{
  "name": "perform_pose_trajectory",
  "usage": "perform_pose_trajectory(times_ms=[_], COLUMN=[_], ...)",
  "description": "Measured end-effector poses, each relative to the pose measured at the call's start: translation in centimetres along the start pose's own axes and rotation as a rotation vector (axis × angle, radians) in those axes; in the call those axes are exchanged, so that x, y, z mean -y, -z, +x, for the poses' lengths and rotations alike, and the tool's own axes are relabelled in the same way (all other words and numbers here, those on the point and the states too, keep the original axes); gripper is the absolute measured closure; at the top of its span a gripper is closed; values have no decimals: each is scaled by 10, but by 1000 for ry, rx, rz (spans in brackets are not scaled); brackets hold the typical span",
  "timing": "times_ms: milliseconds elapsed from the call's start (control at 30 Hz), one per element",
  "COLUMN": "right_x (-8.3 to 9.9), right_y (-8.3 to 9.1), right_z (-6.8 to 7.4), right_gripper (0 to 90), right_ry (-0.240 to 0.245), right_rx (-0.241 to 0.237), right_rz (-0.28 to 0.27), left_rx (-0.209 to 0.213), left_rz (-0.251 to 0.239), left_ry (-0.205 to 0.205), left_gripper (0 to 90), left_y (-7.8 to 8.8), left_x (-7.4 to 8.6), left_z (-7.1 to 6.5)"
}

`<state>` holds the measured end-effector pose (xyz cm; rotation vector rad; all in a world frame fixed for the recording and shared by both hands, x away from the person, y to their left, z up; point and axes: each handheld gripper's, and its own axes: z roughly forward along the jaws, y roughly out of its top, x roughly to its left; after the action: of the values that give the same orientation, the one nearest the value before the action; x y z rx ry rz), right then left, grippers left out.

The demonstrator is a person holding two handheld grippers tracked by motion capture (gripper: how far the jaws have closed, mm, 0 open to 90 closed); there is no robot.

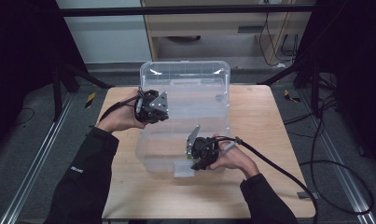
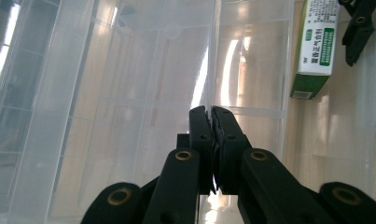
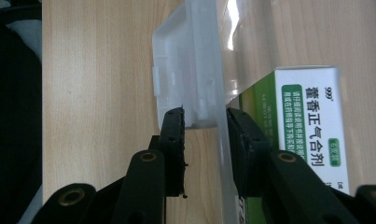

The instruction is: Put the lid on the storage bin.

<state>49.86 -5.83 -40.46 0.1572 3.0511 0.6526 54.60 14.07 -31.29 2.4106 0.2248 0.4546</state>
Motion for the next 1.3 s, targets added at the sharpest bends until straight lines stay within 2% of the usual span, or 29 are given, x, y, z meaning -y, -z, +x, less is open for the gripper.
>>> perform_pose_trajectory(times_ms=[33, 67, 133, 200, 300, 333, 367, 400, 433, 500, 600, 633, 667, 733, 933, 1033, 1233, 1300], right_x=[0, 0, 0, 0, 0, 0, 0, 0, 0, 0, 1, 1, 2, 3, 6, 8, 21, 24], right_y=[0, 0, 0, 0, 0, 0, 0, 0, 0, 0, 1, 0, 0, 1, 1, 3, 16, 23], right_z=[0, 0, 1, 1, 1, 2, 2, 2, 2, 2, 3, 3, 3, 4, 7, 8, 10, 10], right_gripper=[690, 690, 690, 689, 688, 688, 688, 688, 687, 687, 685, 684, 683, 681, 675, 680, 711, 724], right_ry=[1, 1, 1, -1, 1, 3, 3, 4, 4, 5, 5, 3, 8, 5, 11, -10, -52, -67], right_rx=[-1, 0, 4, 4, 7, 8, 9, 11, 13, 12, 16, 16, 19, 31, 51, 57, 79, 88], right_rz=[-3, -2, -4, -5, -3, -3, -3, -7, -4, -4, -9, -15, -18, -22, -50, -61, -167, -196], left_rx=[2, 6, 10, 8, 9, 26, 37, 35, 36, 33, 44, 42, 44, 38, 31, 35, 38, 36], left_rz=[-5, -24, -26, -11, -2, 110, 193, 201, 166, 134, 235, 205, 148, 87, 74, 79, 82, 109], left_ry=[-2, 25, 29, 5, -5, -64, -177, -193, -144, -95, -207, -185, -114, -43, -28, -26, -35, -63], left_gripper=[870, 871, 870, 870, 869, 868, 868, 868, 867, 865, 862, 861, 859, 856, 849, 849, 850, 850], left_y=[1, 0, 1, 2, 3, 11, 17, 17, 15, 13, 19, 17, 14, 11, 11, 12, 12, 13], left_x=[1, 2, 4, 4, 4, 4, 1, 1, 3, 5, 3, 5, 8, 12, 13, 13, 12, 11], left_z=[-1, -4, -7, -9, -13, -11, -4, -5, -9, -16, -11, -14, -19, -25, -27, -29, -29, -27])
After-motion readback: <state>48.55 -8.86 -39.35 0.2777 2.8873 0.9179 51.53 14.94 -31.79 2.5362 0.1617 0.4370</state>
